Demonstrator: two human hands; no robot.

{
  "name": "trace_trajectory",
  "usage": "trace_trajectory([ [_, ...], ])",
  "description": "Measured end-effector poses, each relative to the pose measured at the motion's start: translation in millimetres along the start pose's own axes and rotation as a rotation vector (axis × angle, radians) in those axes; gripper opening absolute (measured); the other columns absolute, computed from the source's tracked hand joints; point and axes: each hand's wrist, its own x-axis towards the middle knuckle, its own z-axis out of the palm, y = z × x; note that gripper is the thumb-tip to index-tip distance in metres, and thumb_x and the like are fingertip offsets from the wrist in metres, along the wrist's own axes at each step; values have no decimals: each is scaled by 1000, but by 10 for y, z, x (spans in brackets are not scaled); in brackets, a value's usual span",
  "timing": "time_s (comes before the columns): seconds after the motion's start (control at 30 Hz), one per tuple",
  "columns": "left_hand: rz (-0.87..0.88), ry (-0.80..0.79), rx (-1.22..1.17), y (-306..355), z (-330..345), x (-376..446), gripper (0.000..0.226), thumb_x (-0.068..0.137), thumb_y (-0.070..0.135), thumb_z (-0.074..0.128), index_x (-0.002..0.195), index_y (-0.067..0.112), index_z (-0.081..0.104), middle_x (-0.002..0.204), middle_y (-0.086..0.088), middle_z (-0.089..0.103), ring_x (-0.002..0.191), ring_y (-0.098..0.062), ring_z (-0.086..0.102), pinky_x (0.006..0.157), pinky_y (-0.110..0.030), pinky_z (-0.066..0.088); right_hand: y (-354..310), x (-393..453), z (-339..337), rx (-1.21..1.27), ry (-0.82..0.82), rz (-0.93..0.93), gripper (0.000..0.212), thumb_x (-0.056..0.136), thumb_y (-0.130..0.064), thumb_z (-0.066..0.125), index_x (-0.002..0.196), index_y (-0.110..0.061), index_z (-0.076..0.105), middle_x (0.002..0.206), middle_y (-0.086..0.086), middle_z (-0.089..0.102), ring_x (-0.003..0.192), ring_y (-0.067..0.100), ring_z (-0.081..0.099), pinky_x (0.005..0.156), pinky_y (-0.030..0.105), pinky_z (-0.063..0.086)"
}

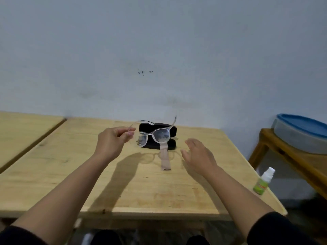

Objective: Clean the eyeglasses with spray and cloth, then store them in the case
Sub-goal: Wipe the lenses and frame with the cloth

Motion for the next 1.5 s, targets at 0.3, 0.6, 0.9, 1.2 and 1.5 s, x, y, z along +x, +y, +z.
trace_trajectory([
  [0.3, -102, 149, 87, -298, -630, -48, 14, 87, 20, 61, 97, 19, 71, 88, -2, 72, 82, -10, 67, 70, -13, 42, -475, 513, 423, 160, -149, -155, 47, 94, -28, 43, 139, -17, 40, 149, 0, 37, 133, 20, 38, 104, 30, 33],
  [0.6, -176, 183, 105, -486, -678, 12, 15, 86, 20, 62, 97, 20, 71, 88, -2, 72, 84, -11, 67, 79, -20, 44, -423, 747, 594, 100, -223, -231, 37, 92, -39, 42, 126, -31, 57, 139, -7, 51, 125, 20, 44, 101, 34, 37],
  [0.9, -194, 141, 86, -559, -528, 127, 15, 87, 18, 62, 98, 19, 71, 89, -1, 72, 83, -9, 66, 75, -15, 44, -345, 799, 747, 197, -174, -240, 33, 94, -36, 42, 107, -25, 70, 118, -2, 66, 99, 24, 45, 77, 28, 30],
  [1.2, -214, 129, 78, -634, -466, 159, 15, 86, 19, 62, 98, 22, 71, 88, 0, 72, 85, -5, 66, 72, -12, 43, -312, 796, 607, 489, -139, -156, 24, 86, -20, 56, 103, -19, 72, 100, 0, 64, 95, 11, 56, 77, 14, 38],
  [1.5, -224, 113, 78, -698, -408, 155, 14, 86, 19, 63, 96, 23, 72, 86, 0, 72, 89, -12, 67, 84, -24, 46, -170, 660, 503, 306, -393, -373, 23, 80, -16, 64, 101, -22, 72, 108, -5, 42, 101, -1, 45, 83, 5, 36],
])
